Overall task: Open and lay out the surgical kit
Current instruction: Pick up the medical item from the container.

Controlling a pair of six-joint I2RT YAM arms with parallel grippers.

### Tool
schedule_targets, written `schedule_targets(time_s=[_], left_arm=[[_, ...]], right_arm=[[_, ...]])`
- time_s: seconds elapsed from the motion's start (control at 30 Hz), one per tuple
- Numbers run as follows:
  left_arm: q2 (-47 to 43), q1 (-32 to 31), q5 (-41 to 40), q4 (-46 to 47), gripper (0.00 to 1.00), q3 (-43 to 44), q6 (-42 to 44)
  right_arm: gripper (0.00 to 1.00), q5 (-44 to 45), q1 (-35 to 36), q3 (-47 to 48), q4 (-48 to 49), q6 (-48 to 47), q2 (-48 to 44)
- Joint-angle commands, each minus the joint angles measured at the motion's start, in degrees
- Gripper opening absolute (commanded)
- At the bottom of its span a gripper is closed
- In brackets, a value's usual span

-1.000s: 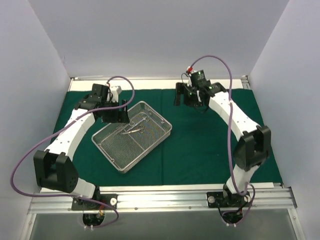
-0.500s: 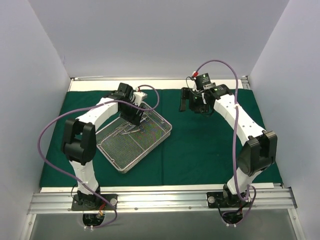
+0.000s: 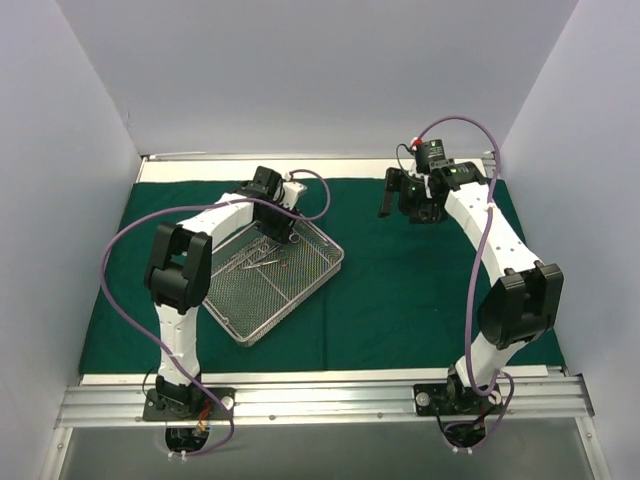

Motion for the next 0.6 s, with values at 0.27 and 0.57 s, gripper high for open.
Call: schedule_targets(time_s=[0.27, 0.57], left_arm=[[5.22, -0.35, -1.98, -0.57, 0.44, 3.43, -0.62], [9.27, 0.17, -4.27, -6.11, 0.04, 6.15, -2.81]], right_arm=[[0.78, -2.4, -3.4, -2.96, -1.29, 0.27, -2.32], [0.78, -3.01, -3.41, -3.49, -0.59, 0.71, -1.88]])
